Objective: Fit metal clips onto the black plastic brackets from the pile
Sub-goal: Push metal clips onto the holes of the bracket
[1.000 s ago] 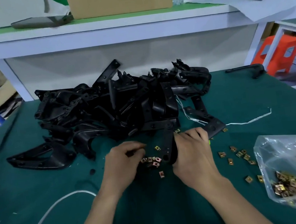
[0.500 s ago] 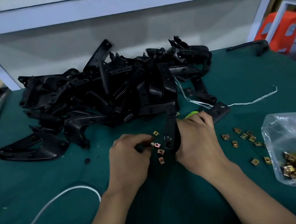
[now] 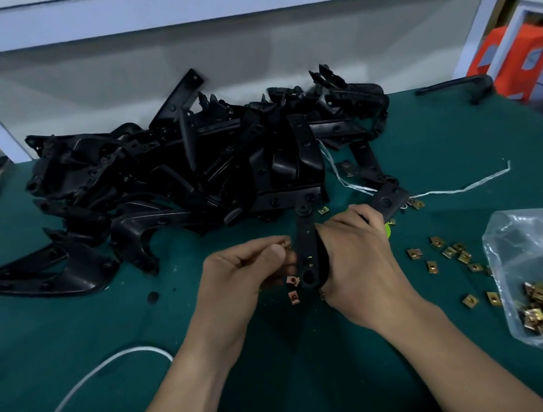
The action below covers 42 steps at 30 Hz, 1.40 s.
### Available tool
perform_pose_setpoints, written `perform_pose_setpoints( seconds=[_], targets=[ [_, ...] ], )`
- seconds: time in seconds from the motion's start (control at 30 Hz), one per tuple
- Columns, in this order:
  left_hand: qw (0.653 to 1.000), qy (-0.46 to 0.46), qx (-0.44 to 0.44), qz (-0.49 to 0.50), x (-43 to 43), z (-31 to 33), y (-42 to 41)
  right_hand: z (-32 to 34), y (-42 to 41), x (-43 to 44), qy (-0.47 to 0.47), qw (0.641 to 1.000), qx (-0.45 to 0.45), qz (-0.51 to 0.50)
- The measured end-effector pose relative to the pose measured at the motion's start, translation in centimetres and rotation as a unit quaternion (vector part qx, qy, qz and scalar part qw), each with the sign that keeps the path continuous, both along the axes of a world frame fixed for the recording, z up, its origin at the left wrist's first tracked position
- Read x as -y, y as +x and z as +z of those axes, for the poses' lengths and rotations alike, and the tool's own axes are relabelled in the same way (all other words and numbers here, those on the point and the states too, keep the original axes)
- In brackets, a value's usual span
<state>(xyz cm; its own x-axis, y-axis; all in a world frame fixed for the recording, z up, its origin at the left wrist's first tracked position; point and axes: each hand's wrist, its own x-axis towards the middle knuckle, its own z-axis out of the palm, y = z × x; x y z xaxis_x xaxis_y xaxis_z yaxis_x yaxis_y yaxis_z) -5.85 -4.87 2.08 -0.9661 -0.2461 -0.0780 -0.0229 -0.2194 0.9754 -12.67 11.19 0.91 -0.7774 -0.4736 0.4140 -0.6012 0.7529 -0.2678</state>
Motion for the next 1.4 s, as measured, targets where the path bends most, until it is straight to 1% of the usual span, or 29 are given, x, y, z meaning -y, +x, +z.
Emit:
perform_pose_setpoints(
  seconds=[0.1, 0.27, 0.57, 0.73, 0.87, 0.97, 1.1, 1.27, 1.4],
  targets=[
    [0.999, -0.036, -0.004, 0.005, -0.4, -0.3, -0.1, 0.1, 0.2, 0.0, -0.004, 1.000, -0.003, 0.004],
    [0.998, -0.052, 0.017, 0.036, -0.9, -0.3, -0.2, 0.5, 0.4, 0.0, 0.010, 1.000, 0.007, 0.020],
    [0.999, -0.023, 0.024, 0.043, -1.1, 0.4, 0.1, 0.6, 0.4, 0.0, 0.031, 0.999, 0.007, 0.035],
    [0.995, -0.045, 0.028, 0.090, -1.4, 0.4, 0.2, 0.8, 0.2, 0.2, 0.047, 0.998, -0.010, 0.028],
    [0.986, -0.031, 0.030, 0.164, -2.6, 0.2, 0.2, 1.0, 0.3, 0.3, 0.050, 0.998, -0.028, 0.023],
    [0.981, -0.002, 0.034, 0.189, -3.0, 0.1, 0.2, 0.9, 0.5, 0.5, 0.068, 0.997, -0.025, 0.026],
    [0.985, -0.012, 0.028, 0.170, -2.5, 0.1, 0.1, 0.9, 0.6, 0.5, 0.080, 0.996, -0.022, 0.027],
    [0.991, -0.010, 0.021, 0.132, -2.3, 0.0, 0.1, 1.2, 0.8, 0.3, 0.069, 0.997, -0.017, 0.036],
    [0.984, -0.006, 0.025, 0.175, -2.7, -0.3, 0.0, 1.2, 0.9, 0.6, 0.076, 0.996, -0.024, 0.037]
  ],
)
